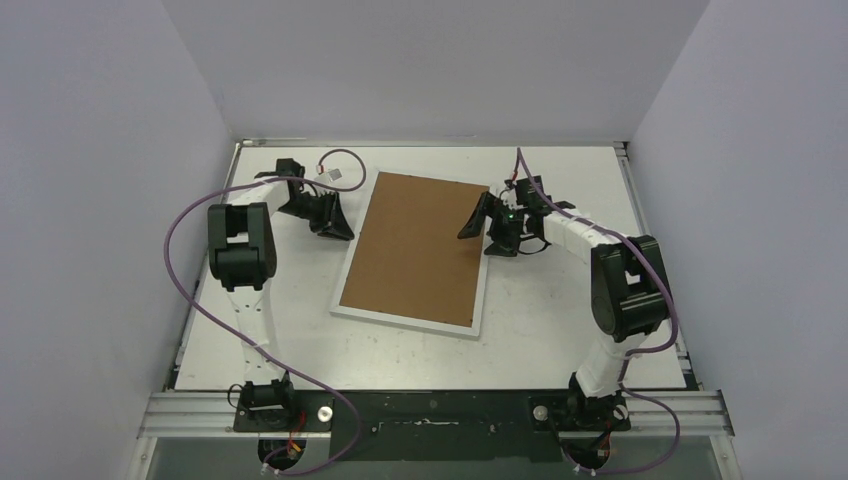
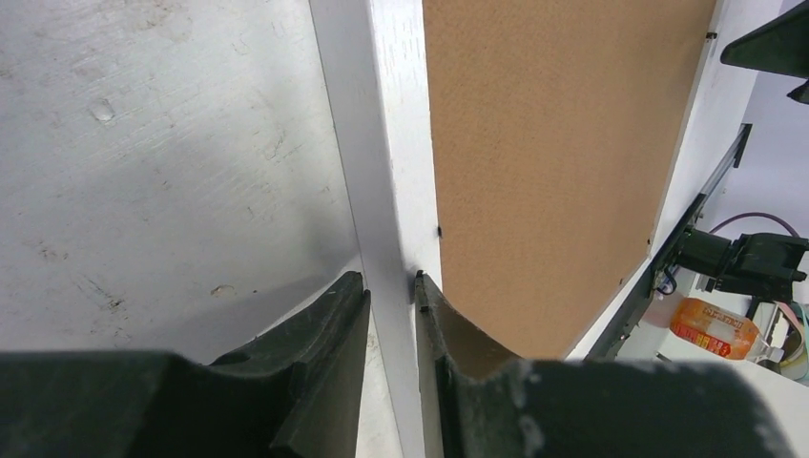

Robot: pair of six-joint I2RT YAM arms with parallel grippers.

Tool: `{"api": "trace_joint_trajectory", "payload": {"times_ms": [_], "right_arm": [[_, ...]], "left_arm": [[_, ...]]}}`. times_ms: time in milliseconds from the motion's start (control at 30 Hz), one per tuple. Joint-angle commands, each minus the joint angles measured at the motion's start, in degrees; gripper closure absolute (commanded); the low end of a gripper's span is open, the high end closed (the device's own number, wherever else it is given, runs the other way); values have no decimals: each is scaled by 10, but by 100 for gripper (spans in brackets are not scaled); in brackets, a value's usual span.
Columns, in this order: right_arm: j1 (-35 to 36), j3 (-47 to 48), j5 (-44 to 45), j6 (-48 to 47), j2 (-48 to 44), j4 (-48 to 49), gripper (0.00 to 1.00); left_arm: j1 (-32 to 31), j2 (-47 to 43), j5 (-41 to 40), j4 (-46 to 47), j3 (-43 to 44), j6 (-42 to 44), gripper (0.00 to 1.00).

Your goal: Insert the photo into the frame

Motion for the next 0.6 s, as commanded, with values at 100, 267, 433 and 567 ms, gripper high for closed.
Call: {"api": "trace_joint_trajectory", "payload": {"times_ms": [100, 267, 433, 567], "right_arm": [[-6, 13, 3, -16, 9, 27, 12], [-5, 3, 6, -10, 15, 40, 13], [-4, -3, 7, -7, 20, 44, 13], [-5, -9, 9, -7, 25, 45, 14]], "left_arm": [[-3, 10, -8, 7, -16, 15, 79], [-3, 10, -10, 13, -27, 17, 83], [-2, 12, -9, 14, -27, 18, 85], [-1, 13, -9, 15, -27, 19, 86]]}}
